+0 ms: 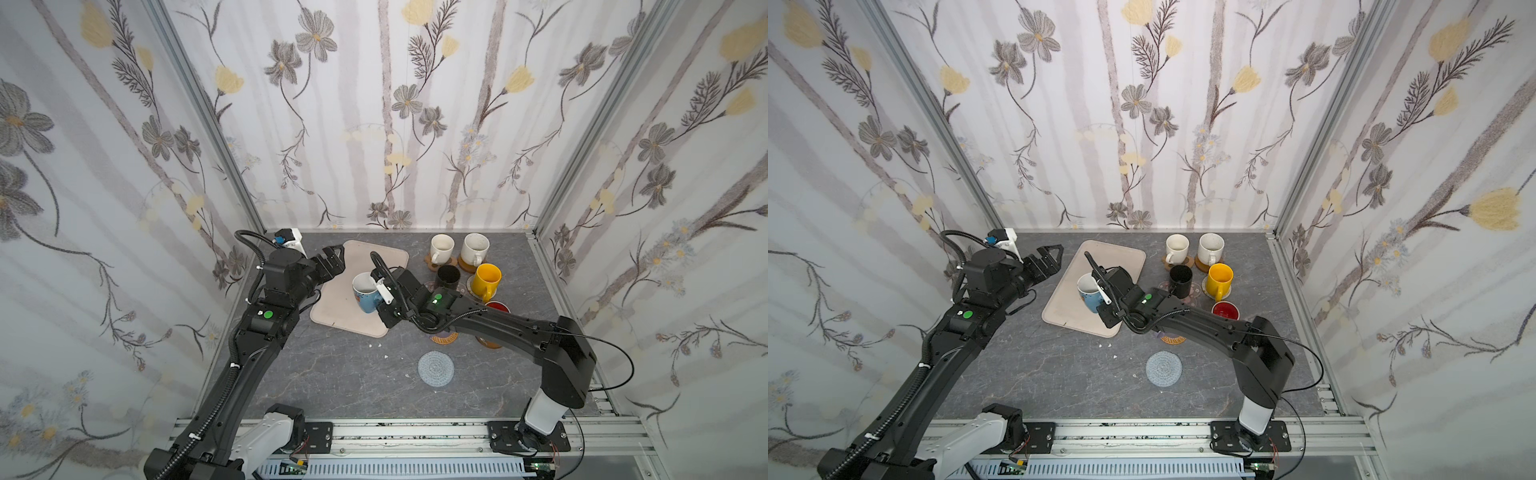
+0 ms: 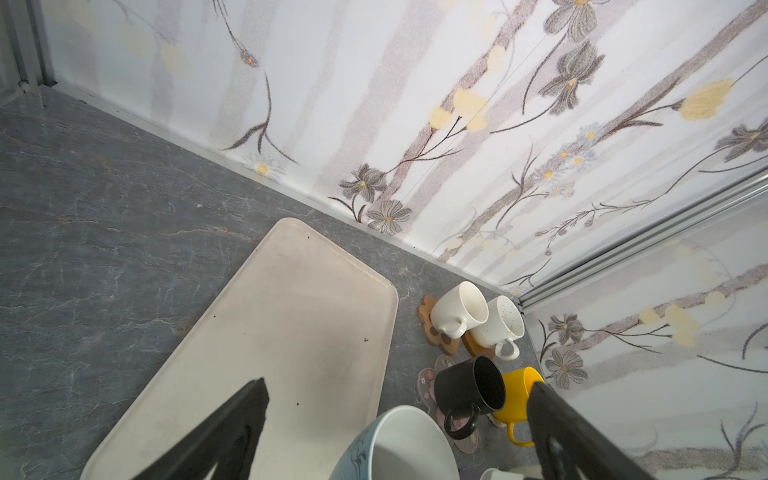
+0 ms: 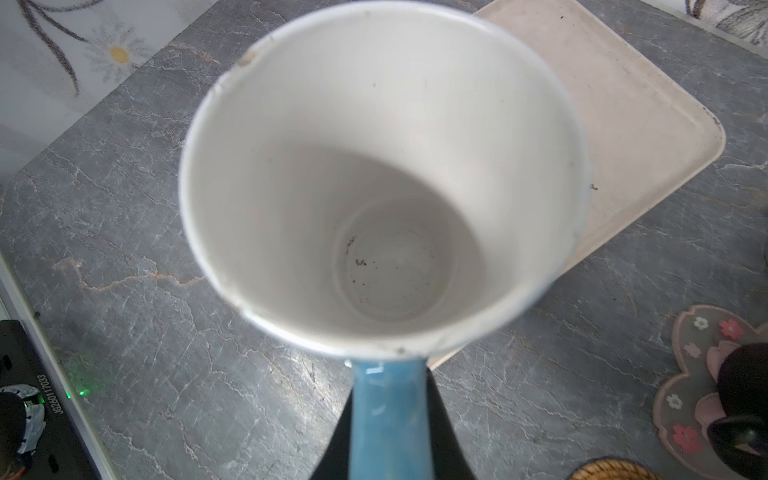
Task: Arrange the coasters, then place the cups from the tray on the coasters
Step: 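Carry the blue floral mug toward the pale blue round coaster with the right gripper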
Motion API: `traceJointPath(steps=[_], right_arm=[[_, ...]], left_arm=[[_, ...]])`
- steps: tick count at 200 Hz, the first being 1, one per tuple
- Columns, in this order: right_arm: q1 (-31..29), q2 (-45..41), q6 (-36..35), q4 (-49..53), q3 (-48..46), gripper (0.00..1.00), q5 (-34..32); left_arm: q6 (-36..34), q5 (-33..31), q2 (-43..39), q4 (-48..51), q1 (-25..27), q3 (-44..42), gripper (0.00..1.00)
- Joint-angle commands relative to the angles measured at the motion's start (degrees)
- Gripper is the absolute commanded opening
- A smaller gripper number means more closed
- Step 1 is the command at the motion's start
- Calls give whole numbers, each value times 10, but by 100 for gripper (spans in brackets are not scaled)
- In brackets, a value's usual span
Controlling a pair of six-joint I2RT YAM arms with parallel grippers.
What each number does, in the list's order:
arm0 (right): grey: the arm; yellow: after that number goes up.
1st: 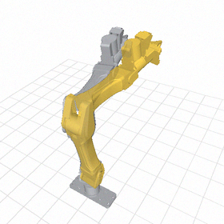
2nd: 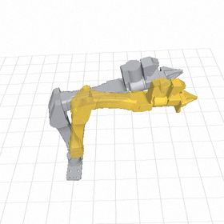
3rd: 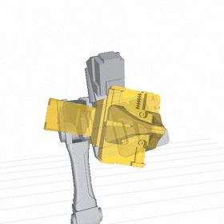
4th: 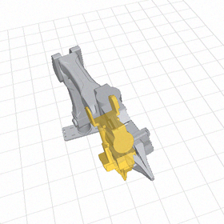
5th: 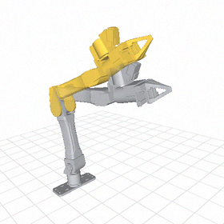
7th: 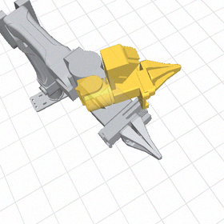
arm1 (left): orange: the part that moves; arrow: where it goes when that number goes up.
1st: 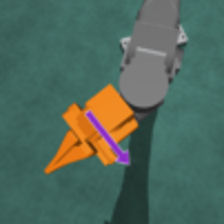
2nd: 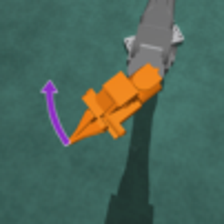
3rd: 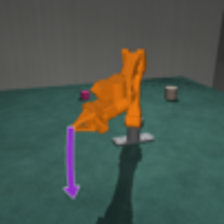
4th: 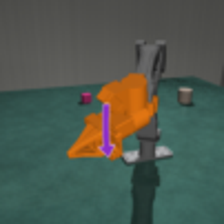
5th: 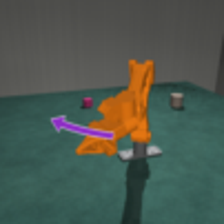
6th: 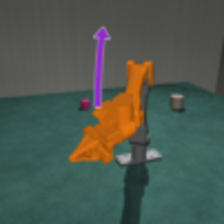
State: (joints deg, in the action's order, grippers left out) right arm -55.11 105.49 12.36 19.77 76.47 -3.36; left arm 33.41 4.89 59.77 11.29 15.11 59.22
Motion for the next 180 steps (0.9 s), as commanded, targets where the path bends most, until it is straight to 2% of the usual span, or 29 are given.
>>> traceJointPath(steps=[1,51,97,143,180], right_arm=[[1,-47,-3,-61,-49,0,-2],[1,-187,0,-85,-193,0,-11],[0,-287,9,-88,-279,0,-20],[-12,-368,30,-106,-367,0,-45],[-28,-407,53,-82,-409,0,-72]], left_arm=[[-9,-21,15,-14,17,16,100],[-11,-54,53,-19,65,28,100],[-8,-70,75,-32,95,26,100],[-6,-79,90,-45,113,19,100],[-8,-82,92,-51,117,13,100]])
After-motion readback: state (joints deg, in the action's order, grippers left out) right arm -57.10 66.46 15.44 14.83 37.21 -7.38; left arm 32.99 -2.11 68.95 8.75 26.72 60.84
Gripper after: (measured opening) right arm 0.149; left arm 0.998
